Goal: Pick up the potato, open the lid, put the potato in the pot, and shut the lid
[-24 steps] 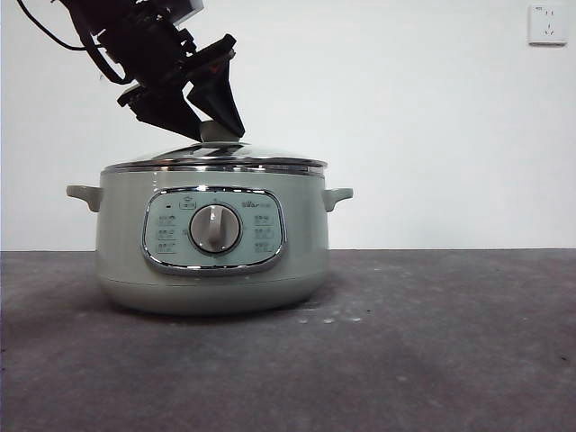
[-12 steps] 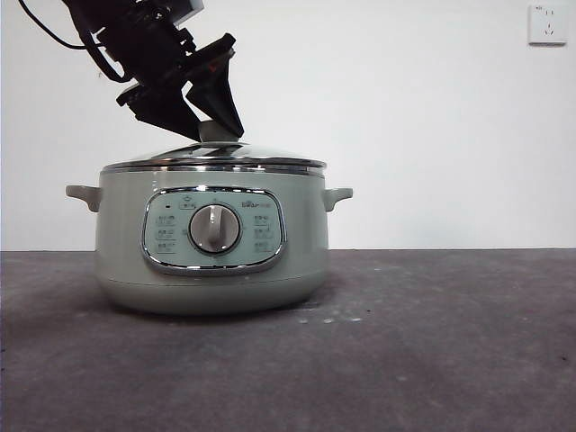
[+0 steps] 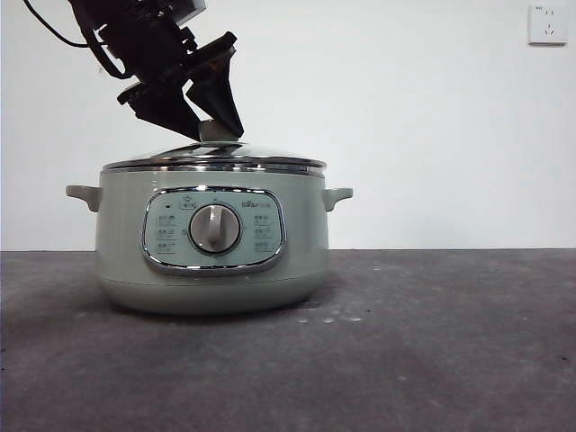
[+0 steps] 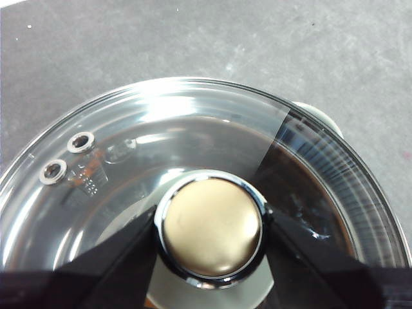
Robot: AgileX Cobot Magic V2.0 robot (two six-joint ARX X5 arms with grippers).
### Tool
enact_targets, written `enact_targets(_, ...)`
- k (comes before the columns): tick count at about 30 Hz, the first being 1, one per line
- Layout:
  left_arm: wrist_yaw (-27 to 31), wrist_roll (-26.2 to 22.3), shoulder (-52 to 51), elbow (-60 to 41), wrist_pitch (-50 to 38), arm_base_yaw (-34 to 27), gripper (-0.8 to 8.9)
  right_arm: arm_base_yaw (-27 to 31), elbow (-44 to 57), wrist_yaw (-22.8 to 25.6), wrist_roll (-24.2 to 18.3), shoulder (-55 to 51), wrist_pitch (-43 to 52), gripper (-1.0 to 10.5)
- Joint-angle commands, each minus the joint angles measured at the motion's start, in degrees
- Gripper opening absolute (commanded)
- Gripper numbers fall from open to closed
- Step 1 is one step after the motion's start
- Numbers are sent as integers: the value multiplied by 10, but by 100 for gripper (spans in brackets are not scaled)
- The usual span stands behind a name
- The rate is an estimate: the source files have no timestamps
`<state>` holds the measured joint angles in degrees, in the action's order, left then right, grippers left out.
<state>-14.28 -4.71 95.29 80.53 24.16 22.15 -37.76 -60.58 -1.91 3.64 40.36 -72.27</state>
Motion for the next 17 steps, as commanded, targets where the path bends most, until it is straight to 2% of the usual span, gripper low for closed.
enact_targets(1,-11,-5,3,11,-4,5,-8,-1,6,0,0,-1,3,469)
enact_targets(17,-6,-20,3,11,16,3,-8,-1,6,0,0,-1,3,469)
